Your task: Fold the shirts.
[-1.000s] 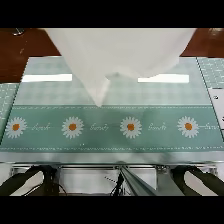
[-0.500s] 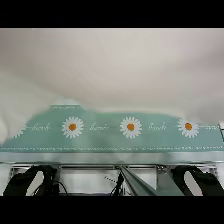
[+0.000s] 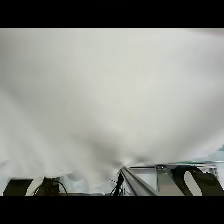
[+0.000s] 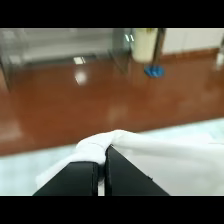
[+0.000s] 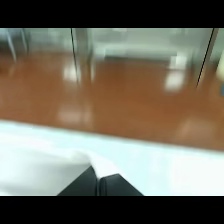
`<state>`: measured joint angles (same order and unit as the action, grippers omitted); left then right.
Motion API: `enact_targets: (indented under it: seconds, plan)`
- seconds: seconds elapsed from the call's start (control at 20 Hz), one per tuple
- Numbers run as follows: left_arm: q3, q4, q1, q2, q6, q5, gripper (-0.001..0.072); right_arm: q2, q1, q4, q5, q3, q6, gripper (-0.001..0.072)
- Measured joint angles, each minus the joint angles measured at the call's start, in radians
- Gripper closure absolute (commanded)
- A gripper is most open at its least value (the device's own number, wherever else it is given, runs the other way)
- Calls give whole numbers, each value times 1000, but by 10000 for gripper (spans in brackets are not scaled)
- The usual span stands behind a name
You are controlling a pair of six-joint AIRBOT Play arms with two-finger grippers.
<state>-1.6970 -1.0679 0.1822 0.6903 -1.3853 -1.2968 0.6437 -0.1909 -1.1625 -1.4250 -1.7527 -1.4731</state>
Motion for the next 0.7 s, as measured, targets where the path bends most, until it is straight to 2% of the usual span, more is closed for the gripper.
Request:
enact_targets:
  seconds: [0.2,0.35,0.5,0.7]
  plan:
    - [206,67,-50,149,-3,89,679,66,1,0,127,288,14,690]
    - [277,89,-122,327,5,198,679,226,1,9,250,416,22,690]
    - [300,103,-194,518,8,354,679,453,1,60,377,426,40,690]
    - [289,153,-241,723,-26,554,677,780,0,177,447,286,43,689]
